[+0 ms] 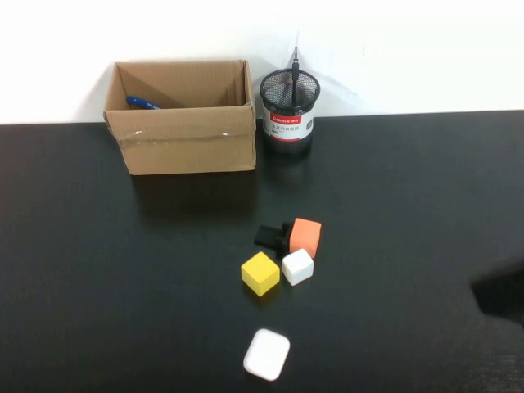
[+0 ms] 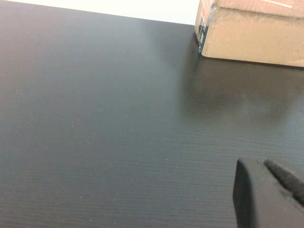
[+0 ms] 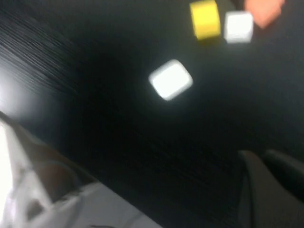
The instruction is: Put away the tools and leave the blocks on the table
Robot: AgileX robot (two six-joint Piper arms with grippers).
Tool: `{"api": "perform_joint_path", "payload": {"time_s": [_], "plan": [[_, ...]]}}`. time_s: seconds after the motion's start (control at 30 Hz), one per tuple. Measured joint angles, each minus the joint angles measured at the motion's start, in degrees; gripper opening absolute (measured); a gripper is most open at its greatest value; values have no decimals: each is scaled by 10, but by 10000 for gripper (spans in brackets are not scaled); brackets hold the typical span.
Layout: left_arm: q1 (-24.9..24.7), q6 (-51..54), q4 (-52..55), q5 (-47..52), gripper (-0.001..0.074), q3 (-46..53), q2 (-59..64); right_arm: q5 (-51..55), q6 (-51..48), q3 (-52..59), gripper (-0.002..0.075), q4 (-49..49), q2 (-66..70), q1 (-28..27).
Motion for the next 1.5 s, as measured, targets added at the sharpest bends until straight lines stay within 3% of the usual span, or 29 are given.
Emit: {"api": "perform_joint_path", "payload": {"time_s": [0.23,0.4,0.63,0.77,0.97,1.1,1.5], "plan": [[0,0,0,0,3,0,0,-8,0,59,-7,-111,-24,0],[0,0,0,0,3,0,0,-104,1,124,-7,-204,-61,-31],[0,0,0,0,3,0,0,-383,3,299,-7,-226,-196,-220],[0,0,0,0,3,0,0,-474,20,414,-7,-213,-320,-323],[0,0,0,0,3,0,0,-494,48,578,-7,-198,-502,-445],[0,0,0,0,3,0,-1,-470,52,660,-7,-195,-530,-498],[0,0,0,0,3,0,-1,-452,70,666,-8,-197,-534,-513]]}}
